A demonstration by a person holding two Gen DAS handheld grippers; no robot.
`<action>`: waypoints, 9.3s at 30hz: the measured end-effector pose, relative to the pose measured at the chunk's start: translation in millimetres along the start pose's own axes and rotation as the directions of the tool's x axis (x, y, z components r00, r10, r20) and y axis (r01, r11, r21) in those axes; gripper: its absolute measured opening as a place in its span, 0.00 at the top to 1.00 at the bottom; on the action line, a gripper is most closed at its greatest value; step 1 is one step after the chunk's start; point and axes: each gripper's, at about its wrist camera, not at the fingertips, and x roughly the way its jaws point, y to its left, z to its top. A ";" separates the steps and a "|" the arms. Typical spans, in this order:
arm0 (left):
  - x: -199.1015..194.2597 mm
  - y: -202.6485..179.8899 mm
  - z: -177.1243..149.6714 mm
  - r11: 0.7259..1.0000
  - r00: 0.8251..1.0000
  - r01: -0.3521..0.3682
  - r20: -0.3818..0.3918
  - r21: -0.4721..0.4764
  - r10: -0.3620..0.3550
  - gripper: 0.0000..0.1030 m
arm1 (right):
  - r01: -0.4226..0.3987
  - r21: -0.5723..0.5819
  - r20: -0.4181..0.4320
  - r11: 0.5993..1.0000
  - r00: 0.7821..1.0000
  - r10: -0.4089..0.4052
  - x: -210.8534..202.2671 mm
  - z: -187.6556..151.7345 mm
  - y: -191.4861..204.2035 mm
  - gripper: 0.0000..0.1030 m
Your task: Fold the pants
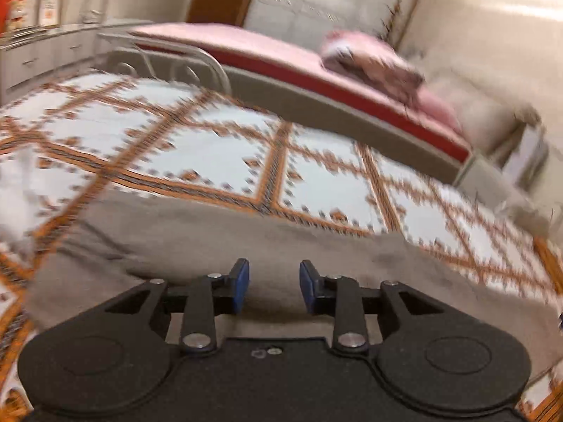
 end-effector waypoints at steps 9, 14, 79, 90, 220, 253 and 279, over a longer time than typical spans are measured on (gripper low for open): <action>27.9 -35.6 4.2 0.986 0.994 -0.106 -0.014 0.131 0.109 0.32 | 0.075 0.044 -0.009 0.996 0.997 -0.075 2.0 1.6 -34.4 0.46; 56.7 -87.3 -6.0 0.966 0.995 0.016 -0.095 0.256 0.009 0.32 | 0.076 0.026 -0.017 0.997 0.997 -0.076 10.3 2.4 -33.9 0.46; -11.1 -65.2 -30.5 0.995 0.989 -0.078 -0.121 0.056 0.085 0.06 | -0.057 0.644 0.035 0.763 0.998 0.045 -45.4 -32.8 -186.5 0.90; -10.2 -68.4 -31.6 0.996 0.988 -0.072 -0.132 0.050 0.078 0.06 | -0.069 0.656 0.061 0.751 0.997 0.038 -62.8 -40.7 -190.8 0.58; -73.9 68.4 -48.1 0.933 0.926 -0.361 -0.110 0.015 0.360 0.06 | -0.421 -0.581 -0.193 0.696 0.903 0.384 43.1 -140.1 315.4 0.77; -40.4 112.4 -56.9 0.898 0.994 -0.057 -0.104 -0.436 0.013 0.53 | -0.305 -0.359 -0.120 0.882 0.952 0.281 32.2 -87.4 228.8 0.58; -49.2 108.5 -35.3 0.951 0.994 0.101 0.073 -0.293 -0.084 0.79 | -0.097 0.149 -0.031 0.984 0.994 0.103 12.9 -1.4 62.5 0.57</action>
